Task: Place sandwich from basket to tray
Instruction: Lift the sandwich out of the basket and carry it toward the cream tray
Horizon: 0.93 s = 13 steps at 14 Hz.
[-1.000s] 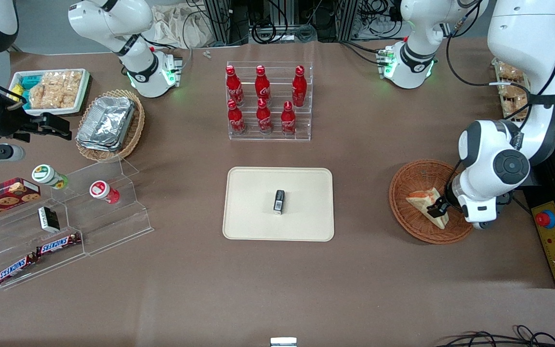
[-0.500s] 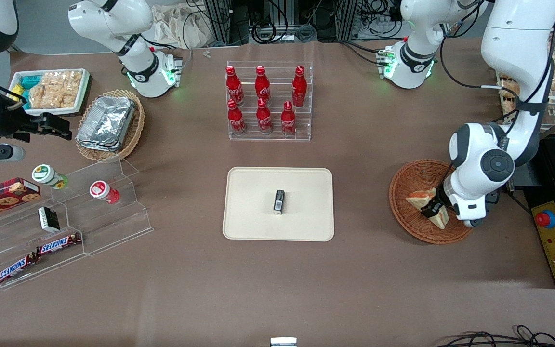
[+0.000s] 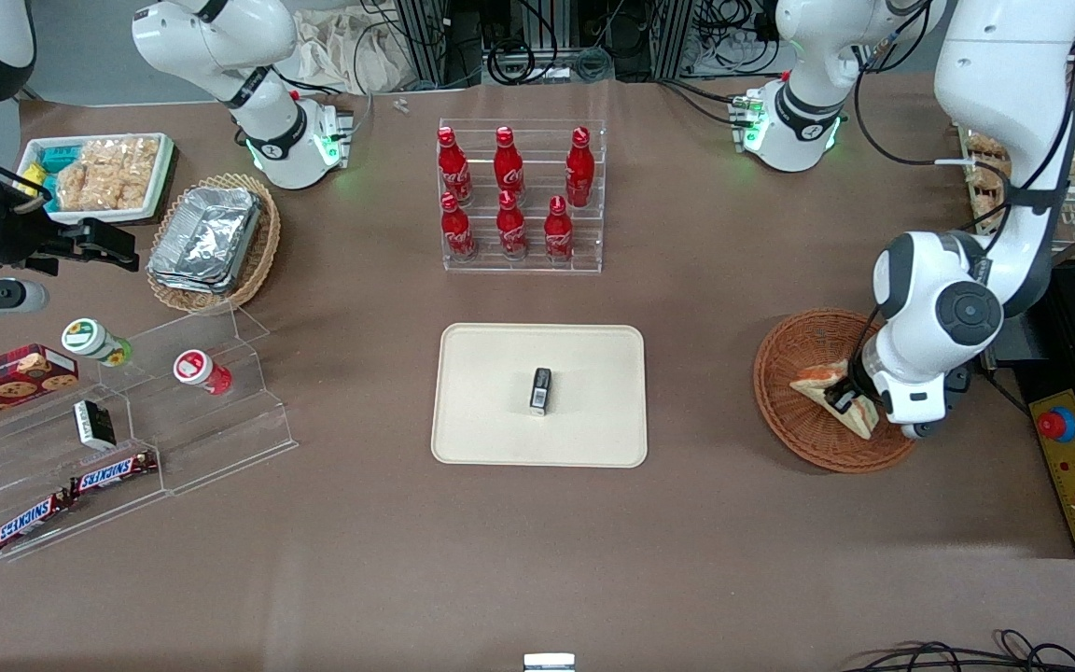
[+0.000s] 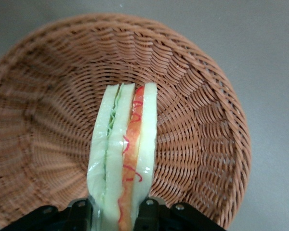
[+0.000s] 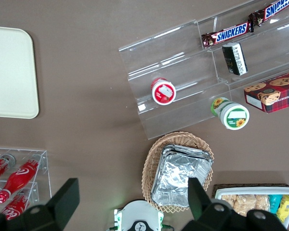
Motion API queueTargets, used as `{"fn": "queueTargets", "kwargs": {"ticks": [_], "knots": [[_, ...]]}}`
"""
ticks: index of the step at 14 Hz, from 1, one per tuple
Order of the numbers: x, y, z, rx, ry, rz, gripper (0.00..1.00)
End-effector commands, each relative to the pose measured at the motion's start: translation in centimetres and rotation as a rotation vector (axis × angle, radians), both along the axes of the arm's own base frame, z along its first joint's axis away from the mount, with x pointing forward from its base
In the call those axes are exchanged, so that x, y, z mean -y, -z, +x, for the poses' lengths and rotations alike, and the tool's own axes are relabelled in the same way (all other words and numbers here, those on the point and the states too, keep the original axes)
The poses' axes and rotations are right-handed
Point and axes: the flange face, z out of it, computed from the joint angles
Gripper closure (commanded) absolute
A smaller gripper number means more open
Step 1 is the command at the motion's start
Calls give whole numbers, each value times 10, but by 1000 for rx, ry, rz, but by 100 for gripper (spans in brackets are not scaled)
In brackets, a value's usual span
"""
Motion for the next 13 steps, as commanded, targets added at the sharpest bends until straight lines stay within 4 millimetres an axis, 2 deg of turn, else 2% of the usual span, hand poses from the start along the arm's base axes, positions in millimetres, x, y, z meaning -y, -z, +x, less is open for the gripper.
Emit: {"fn": "queueTargets", "kwargs": {"ticks": [1,4,6,8,9,10,12,13], "knots": [[5,-74,-1,-31,79,29,100],[51,-155,1,-89,231,26,100],[106,-218,0,-113,333,15,100],[172,-256,-4,-111,447,-20,100],[206,-257,-5,-108,512,-49,100],[238,-246,-9,-120,574,-70,100],[286,-211,-3,-144,656,-120,100],[302,-187,5,-142,678,-147,100]]}}
